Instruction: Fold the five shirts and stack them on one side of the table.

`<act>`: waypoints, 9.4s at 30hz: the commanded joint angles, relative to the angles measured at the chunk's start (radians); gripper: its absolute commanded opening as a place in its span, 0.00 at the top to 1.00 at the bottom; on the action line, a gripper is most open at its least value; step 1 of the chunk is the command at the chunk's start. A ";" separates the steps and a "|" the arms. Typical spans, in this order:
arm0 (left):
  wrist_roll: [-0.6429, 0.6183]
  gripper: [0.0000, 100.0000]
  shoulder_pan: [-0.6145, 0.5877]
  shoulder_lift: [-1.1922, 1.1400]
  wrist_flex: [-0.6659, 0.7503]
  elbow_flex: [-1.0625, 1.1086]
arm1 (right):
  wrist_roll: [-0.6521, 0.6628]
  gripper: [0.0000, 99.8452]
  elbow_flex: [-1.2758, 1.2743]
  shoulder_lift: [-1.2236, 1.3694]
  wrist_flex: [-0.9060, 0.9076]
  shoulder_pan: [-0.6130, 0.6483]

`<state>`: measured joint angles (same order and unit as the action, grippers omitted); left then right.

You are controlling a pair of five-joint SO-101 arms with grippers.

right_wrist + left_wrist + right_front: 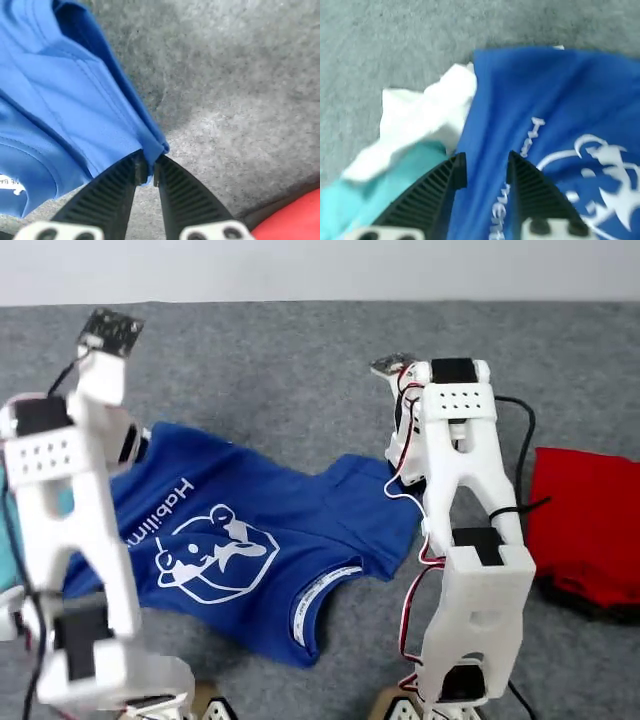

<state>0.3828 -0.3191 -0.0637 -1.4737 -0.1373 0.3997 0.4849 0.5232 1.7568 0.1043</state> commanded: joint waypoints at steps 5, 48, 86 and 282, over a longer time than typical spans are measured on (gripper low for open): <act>0.106 0.85 0.052 -0.414 -0.115 -0.496 | 0.008 0.99 0.008 -0.067 0.039 -0.008; 0.175 0.80 0.097 -1.220 -0.192 -1.297 | 0.008 0.99 0.002 -0.059 0.041 -0.008; 0.041 1.00 0.158 -0.506 -0.284 -1.055 | 0.170 0.99 0.008 -0.690 0.038 -0.056; 0.163 1.00 0.199 -0.477 0.560 -0.644 | 0.614 0.99 0.183 -0.061 -1.267 -0.168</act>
<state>0.5378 -0.1289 -0.5010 -0.8385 -0.6053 0.9981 0.6567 0.4710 0.5524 -0.0614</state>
